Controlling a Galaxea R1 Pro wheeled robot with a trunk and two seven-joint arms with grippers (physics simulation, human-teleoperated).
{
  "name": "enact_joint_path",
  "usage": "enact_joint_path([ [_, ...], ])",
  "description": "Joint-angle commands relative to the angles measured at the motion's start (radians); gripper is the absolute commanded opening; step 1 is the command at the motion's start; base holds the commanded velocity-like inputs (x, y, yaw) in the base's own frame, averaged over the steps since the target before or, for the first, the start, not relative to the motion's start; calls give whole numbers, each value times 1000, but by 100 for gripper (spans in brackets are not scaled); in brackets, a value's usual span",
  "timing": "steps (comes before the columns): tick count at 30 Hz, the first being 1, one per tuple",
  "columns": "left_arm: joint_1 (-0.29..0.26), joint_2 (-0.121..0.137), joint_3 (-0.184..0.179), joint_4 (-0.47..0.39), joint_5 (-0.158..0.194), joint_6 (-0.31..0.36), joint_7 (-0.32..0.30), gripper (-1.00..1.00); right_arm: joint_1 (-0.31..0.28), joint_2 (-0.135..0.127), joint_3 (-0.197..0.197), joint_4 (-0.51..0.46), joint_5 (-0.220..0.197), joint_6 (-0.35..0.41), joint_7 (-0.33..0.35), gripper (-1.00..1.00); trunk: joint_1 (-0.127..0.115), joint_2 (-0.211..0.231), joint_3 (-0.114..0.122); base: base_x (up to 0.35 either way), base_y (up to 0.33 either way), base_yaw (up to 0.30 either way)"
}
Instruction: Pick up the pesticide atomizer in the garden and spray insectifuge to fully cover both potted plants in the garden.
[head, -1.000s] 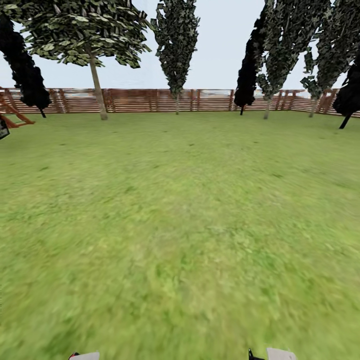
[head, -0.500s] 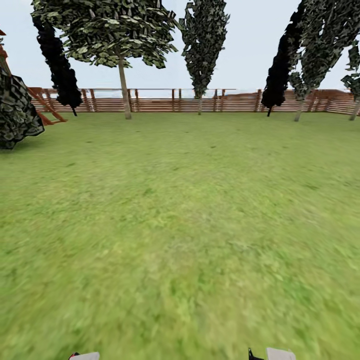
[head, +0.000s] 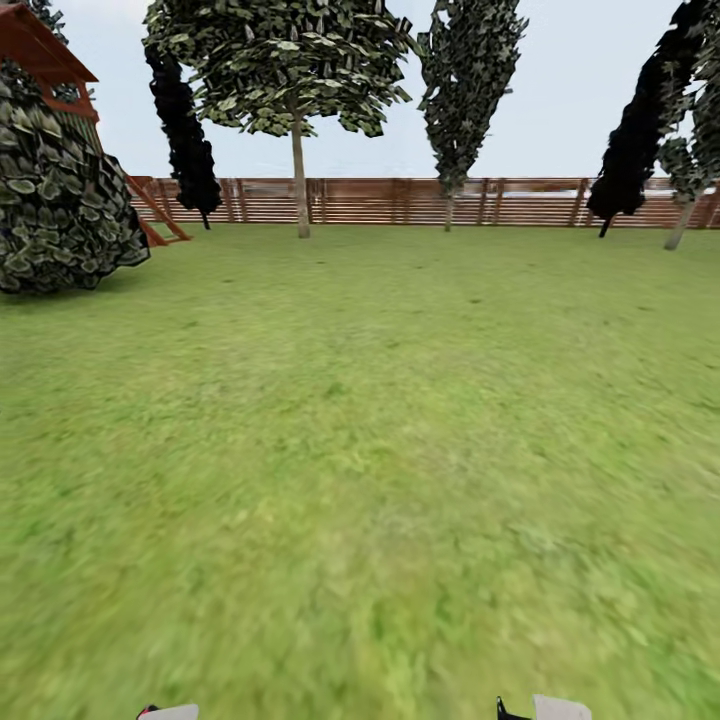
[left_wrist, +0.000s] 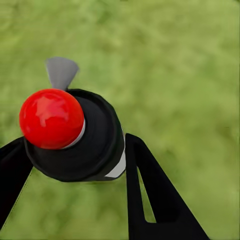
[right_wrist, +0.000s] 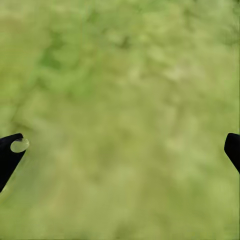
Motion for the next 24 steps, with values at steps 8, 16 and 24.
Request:
enact_joint_path([
  [8,-1,0,5,1,-11,-3,5,-100,0,0,9,0,-5,-2,-4,100,0,0,-1,340,0,276],
  [16,-1,0,5,1,-11,-3,5,-100,0,1,9,0,-4,-2,-4,100,0,0,-1,340,0,276],
  [24,-1,0,5,1,-11,-3,5,-100,0,1,9,0,-4,-2,-4,100,0,0,-1,340,0,252],
])
